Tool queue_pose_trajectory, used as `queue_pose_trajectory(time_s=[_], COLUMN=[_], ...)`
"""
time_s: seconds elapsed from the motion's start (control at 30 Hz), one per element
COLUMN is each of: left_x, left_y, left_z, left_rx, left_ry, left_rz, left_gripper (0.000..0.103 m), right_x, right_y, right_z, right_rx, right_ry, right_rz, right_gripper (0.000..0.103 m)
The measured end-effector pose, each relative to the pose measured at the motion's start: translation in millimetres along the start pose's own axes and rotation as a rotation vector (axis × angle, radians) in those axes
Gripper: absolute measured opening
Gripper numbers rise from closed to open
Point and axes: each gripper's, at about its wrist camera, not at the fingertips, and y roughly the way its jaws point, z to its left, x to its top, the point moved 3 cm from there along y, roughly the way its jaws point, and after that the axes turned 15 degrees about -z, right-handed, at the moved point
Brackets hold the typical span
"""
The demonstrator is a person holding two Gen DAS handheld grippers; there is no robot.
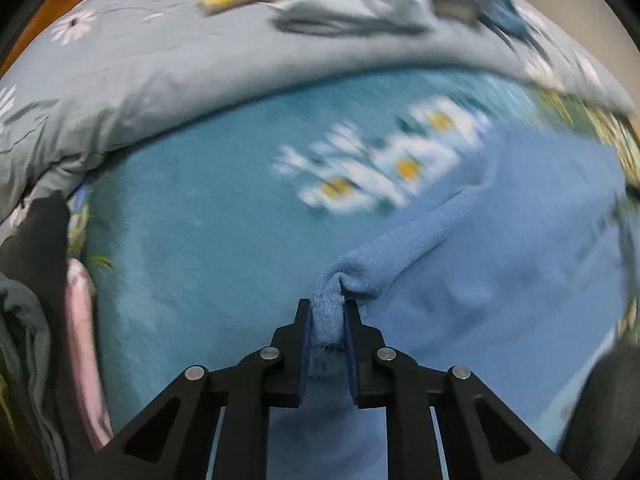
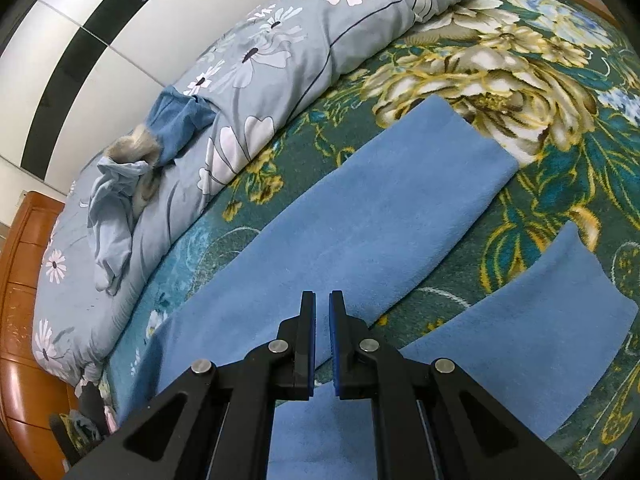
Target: Fold clothes
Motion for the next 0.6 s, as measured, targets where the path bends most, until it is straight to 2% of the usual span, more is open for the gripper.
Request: queue_pose_trajectory(time_s=[0.13, 0.27, 0.43, 0.6], left_x=[26.6, 38.5, 32.8, 25.7], left_y=[13.0, 45.8, 78.4, 63.7], left_z=[31.9, 47.3, 58.0, 65.3], left_rx=[0.049, 0.068, 0.065, -0.005], left_ry=[-0.03, -0.062, -0.159, -0.256], left_rz=[-0.026, 0.007, 0.063, 0.033], left_gripper=[0.013, 0.013, 0.013, 0.023], right_x=[-2.9, -5.2, -5.0, -4.0], right_y=[5.6, 9.7, 6.0, -6.5], right_z=[-0.3, -0.6, -0.9, -10.3], right_rx=[-0.013, -0.03, -0.041, -0.052], right_ry=[0.0, -0.009, -0.017, -0.003], right_rz=[0.013, 0.026, 0.031, 0.025], right_gripper=[0.006, 0.006, 0.006, 0.006])
